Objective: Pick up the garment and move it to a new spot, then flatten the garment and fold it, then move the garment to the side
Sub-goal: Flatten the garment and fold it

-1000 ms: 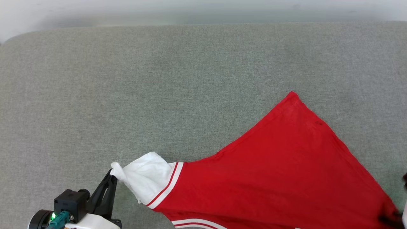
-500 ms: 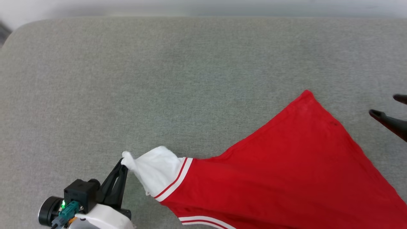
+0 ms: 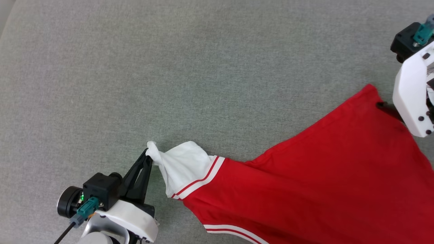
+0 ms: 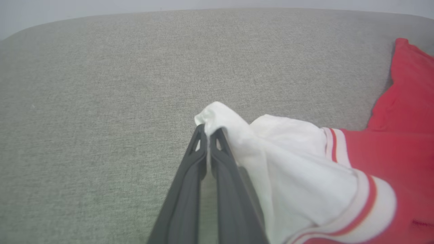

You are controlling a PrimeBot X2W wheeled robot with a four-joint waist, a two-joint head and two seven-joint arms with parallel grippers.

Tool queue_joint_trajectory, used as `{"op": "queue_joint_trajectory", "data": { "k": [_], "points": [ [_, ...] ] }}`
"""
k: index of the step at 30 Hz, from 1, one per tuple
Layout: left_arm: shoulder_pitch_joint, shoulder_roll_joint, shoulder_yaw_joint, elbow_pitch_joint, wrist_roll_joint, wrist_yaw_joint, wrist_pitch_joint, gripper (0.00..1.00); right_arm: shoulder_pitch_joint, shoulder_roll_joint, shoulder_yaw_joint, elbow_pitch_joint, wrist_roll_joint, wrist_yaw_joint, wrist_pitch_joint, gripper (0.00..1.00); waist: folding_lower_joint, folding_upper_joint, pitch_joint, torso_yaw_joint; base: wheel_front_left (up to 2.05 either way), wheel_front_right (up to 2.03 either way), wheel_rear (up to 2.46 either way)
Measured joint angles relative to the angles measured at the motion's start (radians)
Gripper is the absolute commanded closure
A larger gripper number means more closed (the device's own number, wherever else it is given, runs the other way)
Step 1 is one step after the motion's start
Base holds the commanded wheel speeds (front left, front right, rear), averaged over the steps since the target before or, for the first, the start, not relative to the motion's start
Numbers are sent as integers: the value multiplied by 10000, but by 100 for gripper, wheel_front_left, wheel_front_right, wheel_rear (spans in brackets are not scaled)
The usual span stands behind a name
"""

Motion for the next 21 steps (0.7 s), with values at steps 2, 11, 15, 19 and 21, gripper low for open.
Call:
{"op": "queue_joint_trajectory", "data": {
  "k": [2, 11, 15, 19, 21],
  "points": [
    [-102, -52, -29, 67, 58, -63, -15, 100, -164, 130, 301, 416, -17, -2, -207, 0, 0, 0, 170, 117, 0, 0, 0],
    [-408, -278, -111, 359, 104, -182, -86, 100, -352, 192, 1404, 1536, 270, -2, -1197, 0, 0, 0, 571, 364, 0, 0, 0],
    [-408, -303, -115, 493, 98, -224, -105, 100, -476, 171, 1755, 1747, 314, 0, -1964, 100, 0, 0, 406, 245, 0, 0, 0],
    [-446, -286, -12, 617, 155, -238, -161, 100, -526, 295, 1864, 1950, 642, 0, -2794, 100, 0, 0, 37, 116, 0, 0, 0],
    [-657, -295, -19, 727, 265, -259, -178, 100, -534, 280, 1870, 1956, 736, 0, -3196, 100, 1, 0, -202, 62, 0, 0, 0]
  ]
}}
